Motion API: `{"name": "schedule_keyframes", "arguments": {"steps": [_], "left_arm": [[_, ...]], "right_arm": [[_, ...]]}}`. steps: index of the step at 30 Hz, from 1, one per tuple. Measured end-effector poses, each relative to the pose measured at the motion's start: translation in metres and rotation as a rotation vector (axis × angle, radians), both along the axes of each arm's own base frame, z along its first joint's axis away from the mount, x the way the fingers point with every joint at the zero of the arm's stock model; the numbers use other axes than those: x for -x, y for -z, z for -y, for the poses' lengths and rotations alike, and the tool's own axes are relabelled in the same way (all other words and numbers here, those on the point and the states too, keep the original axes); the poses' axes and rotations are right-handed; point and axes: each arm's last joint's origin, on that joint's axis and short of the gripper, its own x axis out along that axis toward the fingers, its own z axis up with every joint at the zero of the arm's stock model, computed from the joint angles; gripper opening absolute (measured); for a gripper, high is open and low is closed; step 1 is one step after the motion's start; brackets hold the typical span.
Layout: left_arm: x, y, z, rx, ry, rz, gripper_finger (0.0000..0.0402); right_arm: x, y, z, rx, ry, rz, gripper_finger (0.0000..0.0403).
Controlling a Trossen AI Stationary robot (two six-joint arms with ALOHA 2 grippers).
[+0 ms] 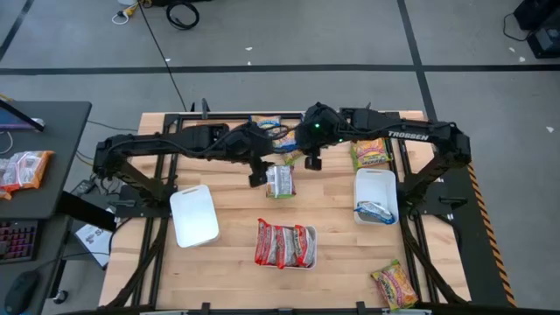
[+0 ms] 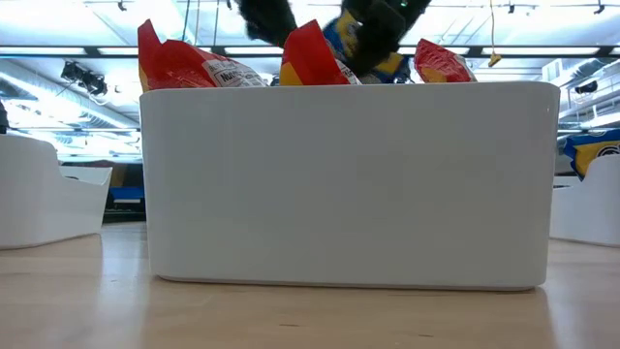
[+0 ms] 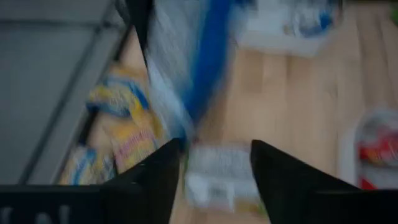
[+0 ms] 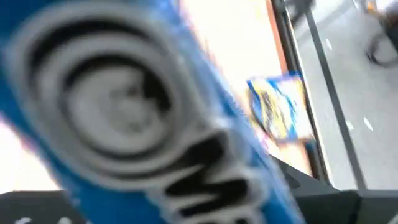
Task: Sort Maruchan noodles
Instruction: Put the bottom blue noodle pack into the right white bin
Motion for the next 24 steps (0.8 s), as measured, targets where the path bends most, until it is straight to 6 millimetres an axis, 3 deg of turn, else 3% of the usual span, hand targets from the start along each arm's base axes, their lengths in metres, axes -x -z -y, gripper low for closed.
{"name": "schedule_keyframes", "arguments": {"steps": [6, 13, 20, 24], "left_arm": [[0.032, -0.012, -0.008, -0.048, -0.105, -0.197, 0.0266], [0.063, -0.014, -0.017, -0.093, -0.255, -0.368, 0.0267], [0.07, -0.018, -0.021, -0.082, -0.306, -0.351, 0.0255], [0.068, -0.02, -0.021, -0.089, -0.296, -0.325, 0.0254]], "right_arm": [[0.034, 0.004, -0.005, -0.055, 0.067, -0.251, 0.0137], [0.091, 0.018, -0.026, -0.244, 0.269, -0.656, 0.0136], [0.159, 0.056, -0.062, -0.396, 0.356, -0.699, 0.0136], [0.186, 0.082, -0.073, -0.383, 0.41, -0.749, 0.0136]]}}
